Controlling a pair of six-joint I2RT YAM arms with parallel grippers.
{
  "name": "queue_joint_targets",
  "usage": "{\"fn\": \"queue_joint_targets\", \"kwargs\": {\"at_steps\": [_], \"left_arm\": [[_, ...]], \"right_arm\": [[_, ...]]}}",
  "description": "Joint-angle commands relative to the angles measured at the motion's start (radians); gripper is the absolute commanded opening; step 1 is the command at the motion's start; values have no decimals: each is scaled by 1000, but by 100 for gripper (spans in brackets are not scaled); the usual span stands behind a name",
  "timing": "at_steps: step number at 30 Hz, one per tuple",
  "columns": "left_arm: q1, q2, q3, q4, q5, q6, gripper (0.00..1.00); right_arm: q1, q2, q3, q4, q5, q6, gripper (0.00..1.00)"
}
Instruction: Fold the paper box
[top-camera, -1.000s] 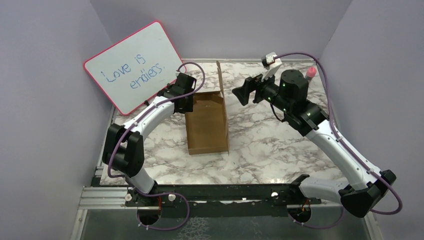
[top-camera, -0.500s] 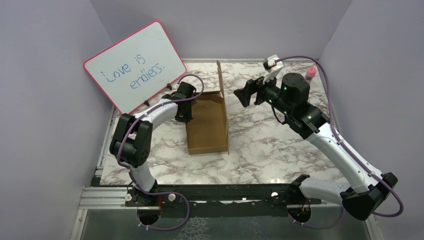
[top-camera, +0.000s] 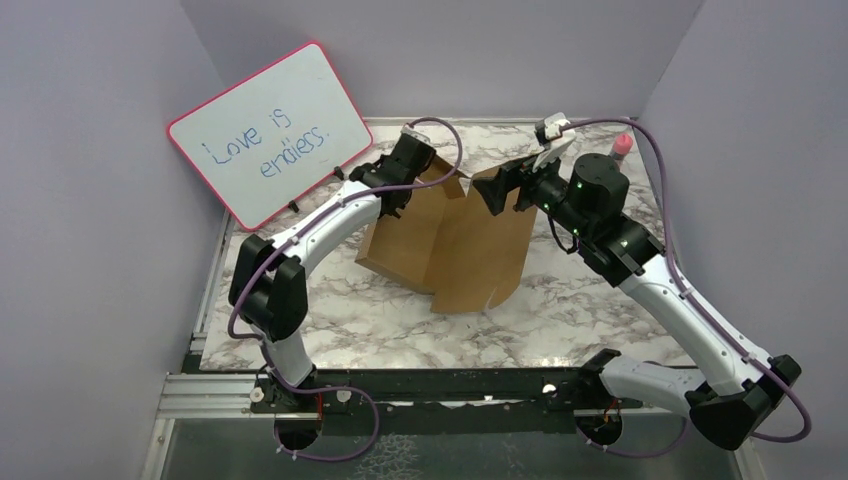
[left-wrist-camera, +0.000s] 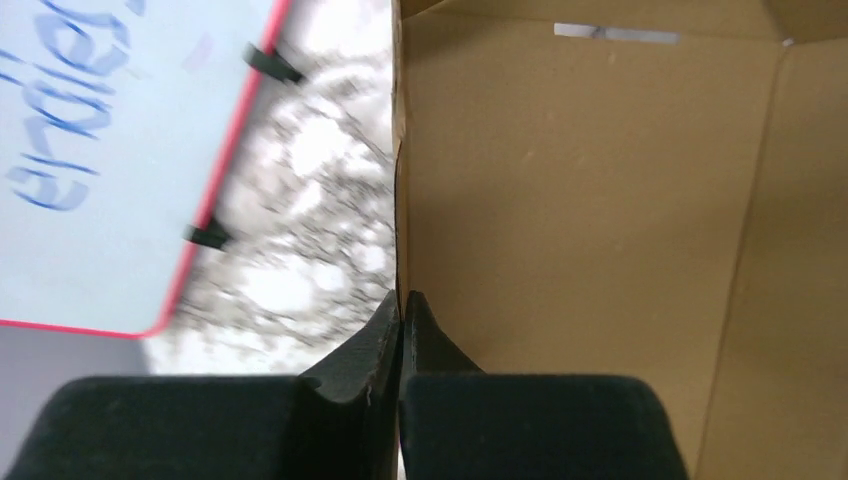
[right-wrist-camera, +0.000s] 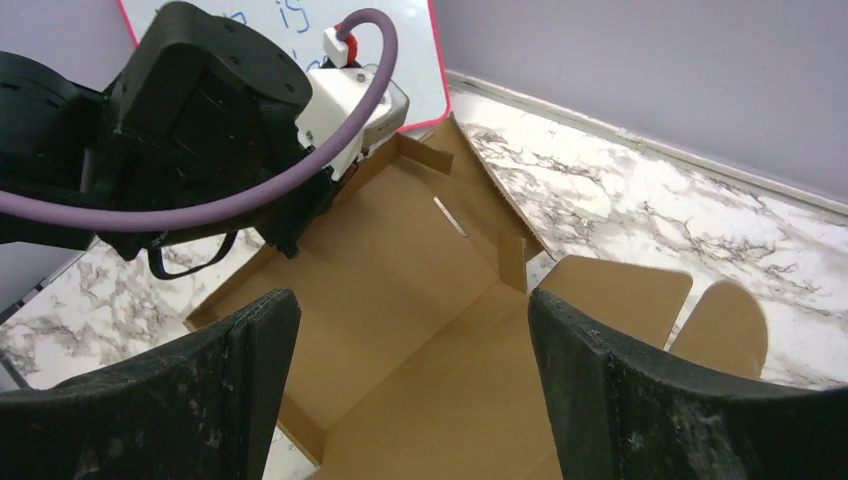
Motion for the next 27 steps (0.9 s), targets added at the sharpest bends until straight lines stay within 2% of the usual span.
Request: {"fn": "queue_joint_targets", "kwargs": {"at_steps": [1, 4, 9, 16, 21, 27], "left_arm": [[-57, 22, 115, -25, -271, 268, 0], [-82, 51, 168, -18, -341, 399, 0], [-107, 56, 187, 20, -307, 545, 0], [-186, 33, 73, 84, -328, 680, 0], [-246, -30, -26, 135, -294, 724, 0], [-306, -102, -133, 221, -321, 760, 0]], "right_arm": [[6, -50, -30, 80, 60, -19, 90], [6, -62, -69, 116, 136, -21, 90], [4, -42, -139, 147, 324, 1, 90], [-12, -18, -325, 378, 453, 57, 91], [-36, -8, -453, 545, 492, 103, 92], [-92, -65, -612, 688, 528, 180, 93]]}}
